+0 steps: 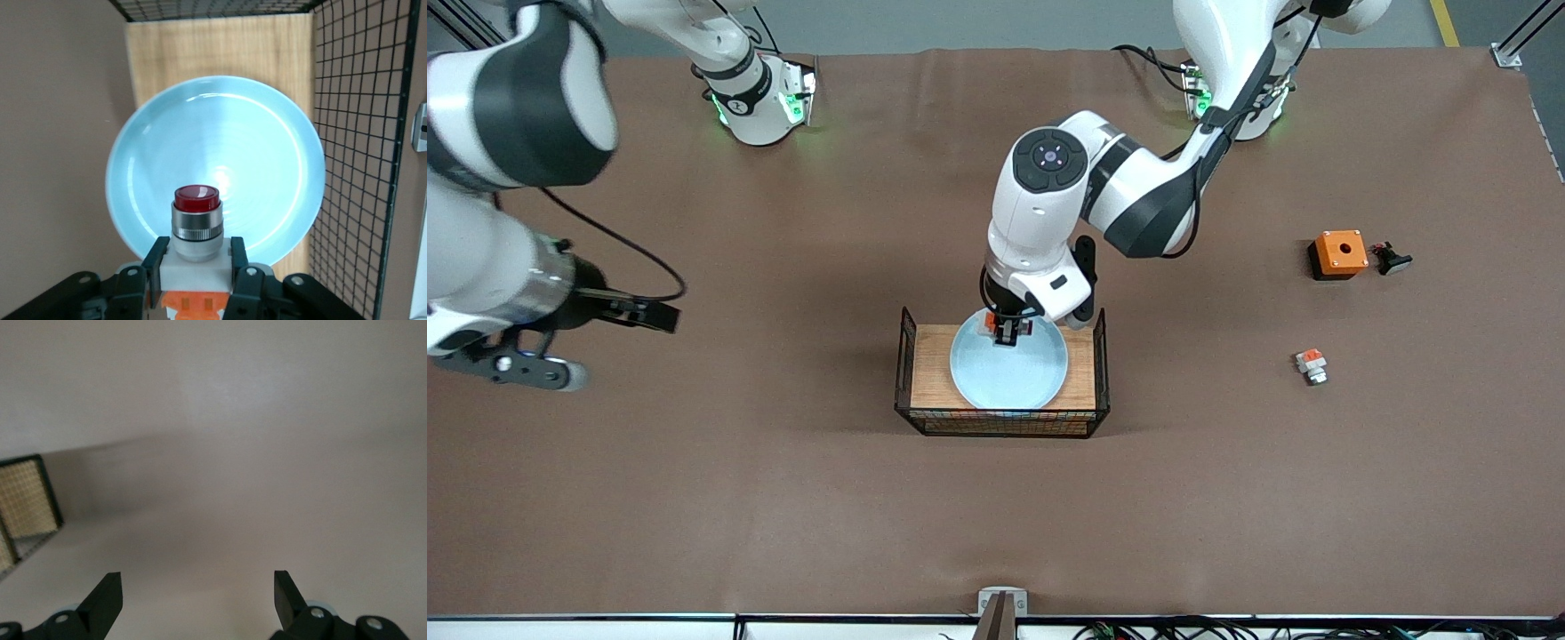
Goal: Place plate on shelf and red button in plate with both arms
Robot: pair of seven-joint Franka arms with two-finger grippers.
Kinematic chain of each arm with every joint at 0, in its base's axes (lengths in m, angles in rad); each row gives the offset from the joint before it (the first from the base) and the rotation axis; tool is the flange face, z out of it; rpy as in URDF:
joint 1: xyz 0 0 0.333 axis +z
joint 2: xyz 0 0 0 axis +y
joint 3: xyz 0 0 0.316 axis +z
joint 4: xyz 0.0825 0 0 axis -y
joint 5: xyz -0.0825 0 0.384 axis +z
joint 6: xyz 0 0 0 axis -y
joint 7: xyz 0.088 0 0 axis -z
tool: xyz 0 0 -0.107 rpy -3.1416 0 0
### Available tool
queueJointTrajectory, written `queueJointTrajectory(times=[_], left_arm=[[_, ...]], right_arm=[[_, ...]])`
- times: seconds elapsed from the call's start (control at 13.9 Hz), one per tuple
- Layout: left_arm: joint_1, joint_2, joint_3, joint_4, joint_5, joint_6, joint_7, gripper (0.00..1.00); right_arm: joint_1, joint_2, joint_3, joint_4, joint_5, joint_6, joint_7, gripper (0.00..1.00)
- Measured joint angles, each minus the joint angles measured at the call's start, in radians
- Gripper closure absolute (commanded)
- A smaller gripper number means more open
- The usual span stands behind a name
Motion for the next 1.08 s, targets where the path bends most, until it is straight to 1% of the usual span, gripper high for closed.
queueJointTrajectory(times=[0.14, 0.29, 0.5, 0.65, 0.94, 1.08], left_arm=[[0.002, 0.03, 0.02, 0.001, 0.0, 0.04, 0.0, 0.72], [0.003, 0.05, 0.03, 0.003, 0.0, 0.083, 0.0, 0.72], [-0.004, 0.069, 0.042, 0.003, 0.0, 0.121, 0.0, 0.72], [-0.018, 0.078, 0.056, 0.004, 0.0, 0.144, 0.0, 0.72], [-0.03, 0.096, 0.065, 0.004, 0.0, 0.156, 0.0, 0.72], [-0.031, 0.103, 0.067, 0.005, 0.0, 0.161, 0.0, 0.72]], right_arm=[[-0.06, -0.001, 0.0, 0.0, 0.0, -0.018, -0.105, 0.0], [-0.098, -0.001, 0.0, -0.002, 0.0, -0.024, -0.149, 0.0], [-0.105, -0.001, 0.001, -0.009, 0.0, -0.026, -0.169, 0.0], [-0.113, -0.001, 0.001, -0.011, -0.001, -0.027, -0.223, 0.0], [-0.165, 0.0, 0.0, -0.017, -0.001, -0.03, -0.277, 0.0], [-0.173, 0.0, 0.0, -0.018, -0.001, -0.046, -0.278, 0.0]])
